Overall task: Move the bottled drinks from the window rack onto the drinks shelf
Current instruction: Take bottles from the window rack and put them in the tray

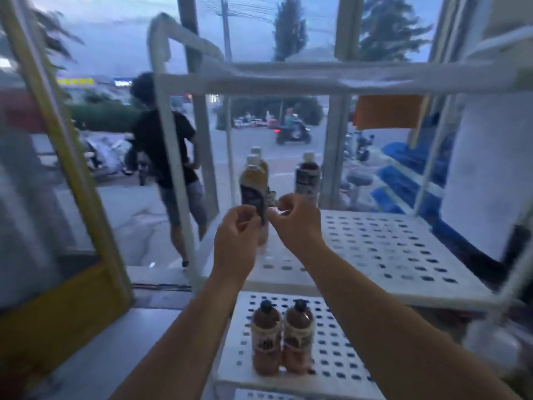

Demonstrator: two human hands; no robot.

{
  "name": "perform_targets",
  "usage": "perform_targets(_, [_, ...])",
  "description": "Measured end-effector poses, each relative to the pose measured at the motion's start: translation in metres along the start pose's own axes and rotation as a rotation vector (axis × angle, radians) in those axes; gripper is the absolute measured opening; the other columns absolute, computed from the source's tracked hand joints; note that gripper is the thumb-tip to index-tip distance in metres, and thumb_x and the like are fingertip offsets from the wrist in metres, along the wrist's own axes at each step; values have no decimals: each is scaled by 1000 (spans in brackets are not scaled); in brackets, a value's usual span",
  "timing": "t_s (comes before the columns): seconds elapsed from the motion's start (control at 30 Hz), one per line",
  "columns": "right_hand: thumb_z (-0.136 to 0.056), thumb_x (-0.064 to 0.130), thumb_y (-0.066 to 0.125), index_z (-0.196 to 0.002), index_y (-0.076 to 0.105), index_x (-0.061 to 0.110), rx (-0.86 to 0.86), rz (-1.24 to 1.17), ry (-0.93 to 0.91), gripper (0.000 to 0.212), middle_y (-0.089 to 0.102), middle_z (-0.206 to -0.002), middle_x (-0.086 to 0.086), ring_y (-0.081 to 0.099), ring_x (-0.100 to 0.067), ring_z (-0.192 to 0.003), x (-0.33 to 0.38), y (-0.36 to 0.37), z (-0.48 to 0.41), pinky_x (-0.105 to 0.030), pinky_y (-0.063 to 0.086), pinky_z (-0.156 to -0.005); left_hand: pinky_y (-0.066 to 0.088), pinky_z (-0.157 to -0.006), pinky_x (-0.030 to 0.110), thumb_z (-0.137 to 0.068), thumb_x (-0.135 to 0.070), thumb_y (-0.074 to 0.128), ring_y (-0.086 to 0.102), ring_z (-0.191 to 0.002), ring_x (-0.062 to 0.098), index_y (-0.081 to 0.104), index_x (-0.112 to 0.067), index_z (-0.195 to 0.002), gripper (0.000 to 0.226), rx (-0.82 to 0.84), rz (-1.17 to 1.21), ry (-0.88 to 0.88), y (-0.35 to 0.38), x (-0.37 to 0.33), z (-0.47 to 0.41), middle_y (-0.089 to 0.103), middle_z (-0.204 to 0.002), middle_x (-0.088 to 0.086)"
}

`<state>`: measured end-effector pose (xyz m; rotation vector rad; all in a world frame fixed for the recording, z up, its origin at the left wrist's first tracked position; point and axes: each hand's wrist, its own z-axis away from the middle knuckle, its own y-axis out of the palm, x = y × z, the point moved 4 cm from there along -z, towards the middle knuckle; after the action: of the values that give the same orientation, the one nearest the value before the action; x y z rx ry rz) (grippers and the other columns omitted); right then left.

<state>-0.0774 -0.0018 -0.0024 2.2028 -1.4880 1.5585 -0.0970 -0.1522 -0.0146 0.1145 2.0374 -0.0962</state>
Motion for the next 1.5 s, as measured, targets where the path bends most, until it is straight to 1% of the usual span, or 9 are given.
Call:
perform_targets(0.1, [-73, 36, 80, -99, 56, 18, 19, 39, 6, 40, 60, -86, 5, 56, 0, -71, -1, 39, -21, -9, 46, -66, 44, -52, 8, -88, -11, 63, 62, -64, -9, 62, -32, -87, 21, -29, -30, -18, -22, 12, -13, 69, -74, -21])
perform_targets(0.2, [-67, 48, 82, -121, 51, 12, 75, 53, 132, 71, 61, -114, -7, 63, -24, -100, -16, 72, -33, -35, 55, -85, 42, -49, 6, -87, -10, 64, 61, -62, -11, 61, -32, -89, 22, -47, -53, -54, -31, 24, -21, 67, -81, -14])
perform_targets(0.37, [-70, 45, 80, -101, 48, 31, 38, -21, 91, 47, 60, -93, 9, 59, -14, -83, -28, 95, -36, -15, 39, -61, 45, -55, 5, -86, -19, 65, 61, -75, -17, 58, -39, -87, 21, 41, -99, -79, -28, 35, -33, 68, -80, -26])
perform_targets(0.57, [-65, 42, 74, -101, 62, 18, 11, -132, 75, 45, 71, -84, 6, 69, -13, -78, -22, 86, -22, -37, 59, -67, 49, -55, 11, -86, -28, 65, 66, -75, -5, 59, -41, -86, 15, 86, -27, -94, -23, 34, -32, 67, -81, -29])
perform_targets(0.8, [-58, 54, 65, -93, 57, 37, -142, -67, -46, 40, 62, -74, 24, 58, 16, -75, -20, -14, 34, -2, 41, -58, 50, -64, 20, -75, -27, 63, 64, -73, 3, 64, -31, -85, 10, 225, 244, -7, 8, -3, -12, 69, -78, -12])
perform_targets(1.2, [-66, 36, 77, -99, 65, 21, -607, 180, 126, 38, 68, -84, 7, 64, -7, -74, -108, -280, 209, -28, 54, -62, 47, -54, 24, -79, -19, 63, 58, -60, 7, 56, -21, -79, 7, 836, 501, -70, 233, -69, 188, 61, -63, -9])
perform_targets(1.3, [-68, 35, 77, -102, 64, 19, -718, 276, 190, 39, 65, -83, 16, 62, 2, -75, -131, -335, 272, -11, 46, -57, 48, -56, 24, -76, -26, 63, 57, -66, 9, 59, -23, -83, 8, 1012, 541, -163, 277, -76, 258, 61, -71, -8])
perform_targets(1.4, [-68, 45, 71, -104, 63, 21, -784, 326, 390, 44, 64, -86, 16, 61, 5, -77, -166, -374, 342, -10, 46, -60, 50, -58, 27, -80, -29, 59, 58, -69, 11, 61, -24, -91, 13, 1166, 482, -258, 311, -68, 328, 64, -79, -6])
perform_targets(1.5, [-65, 54, 67, -101, 61, 26, -798, 254, 752, 46, 68, -91, 8, 65, -9, -83, -219, -388, 409, -30, 56, -69, 52, -69, 31, -78, -33, 56, 62, -82, 16, 60, -33, -97, 19, 1309, 366, -333, 330, -55, 394, 64, -92, -1])
